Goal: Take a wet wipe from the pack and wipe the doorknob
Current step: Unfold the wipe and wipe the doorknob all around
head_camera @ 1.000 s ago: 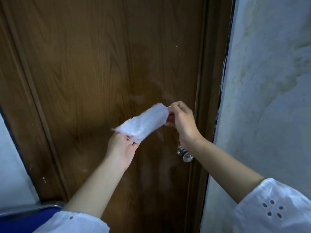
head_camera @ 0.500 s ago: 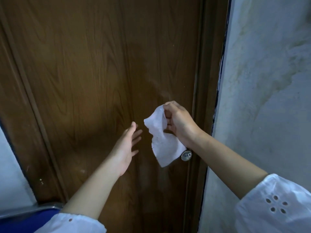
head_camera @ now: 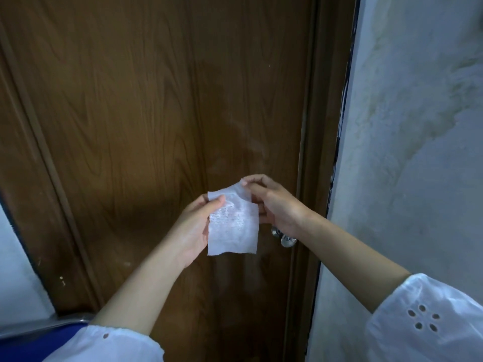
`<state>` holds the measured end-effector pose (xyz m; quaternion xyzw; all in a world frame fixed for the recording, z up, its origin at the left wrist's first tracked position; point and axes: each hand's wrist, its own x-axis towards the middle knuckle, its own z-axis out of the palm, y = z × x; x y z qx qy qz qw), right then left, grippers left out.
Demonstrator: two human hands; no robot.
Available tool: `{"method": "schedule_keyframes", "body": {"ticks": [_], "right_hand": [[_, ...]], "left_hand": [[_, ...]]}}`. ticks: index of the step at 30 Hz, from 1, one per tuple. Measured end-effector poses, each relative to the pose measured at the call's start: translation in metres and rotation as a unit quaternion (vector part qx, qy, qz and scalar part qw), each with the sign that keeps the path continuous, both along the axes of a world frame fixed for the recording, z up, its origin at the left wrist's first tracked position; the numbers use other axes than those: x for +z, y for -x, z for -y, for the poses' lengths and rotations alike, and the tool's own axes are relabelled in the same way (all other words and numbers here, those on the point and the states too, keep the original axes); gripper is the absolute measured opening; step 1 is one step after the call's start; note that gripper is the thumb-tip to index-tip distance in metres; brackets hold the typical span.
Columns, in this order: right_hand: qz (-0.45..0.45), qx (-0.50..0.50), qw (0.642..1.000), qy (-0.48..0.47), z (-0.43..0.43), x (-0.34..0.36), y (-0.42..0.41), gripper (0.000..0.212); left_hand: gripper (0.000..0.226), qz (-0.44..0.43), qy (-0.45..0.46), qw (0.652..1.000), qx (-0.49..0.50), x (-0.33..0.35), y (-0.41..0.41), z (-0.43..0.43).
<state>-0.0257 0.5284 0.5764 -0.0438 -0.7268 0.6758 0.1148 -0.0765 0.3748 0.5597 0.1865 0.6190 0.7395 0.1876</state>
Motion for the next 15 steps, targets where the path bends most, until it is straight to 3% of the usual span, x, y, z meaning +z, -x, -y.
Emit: {"method": "schedule_keyframes", "body": {"ticks": [5,9,15], "right_hand": [[-0.008,0.046,0.999,-0.008,0.001,-0.006,-0.002,0.055],[0.006,0.085,0.993,-0.087,0.003,-0.007,-0.009,0.027],[0.02,0.068,0.989,-0.126,-0.003,-0.013,-0.02,0.022]], "left_hand": [[0.023,0.001,0.036,0.999,-0.008,-0.004,0.002,0.002],[0.03,-0.032,0.081,0.996,-0.029,-0.009,0.001,0.001],[0.024,-0.109,0.111,0.988,-0.014,-0.016,-0.001,-0.001]]}}
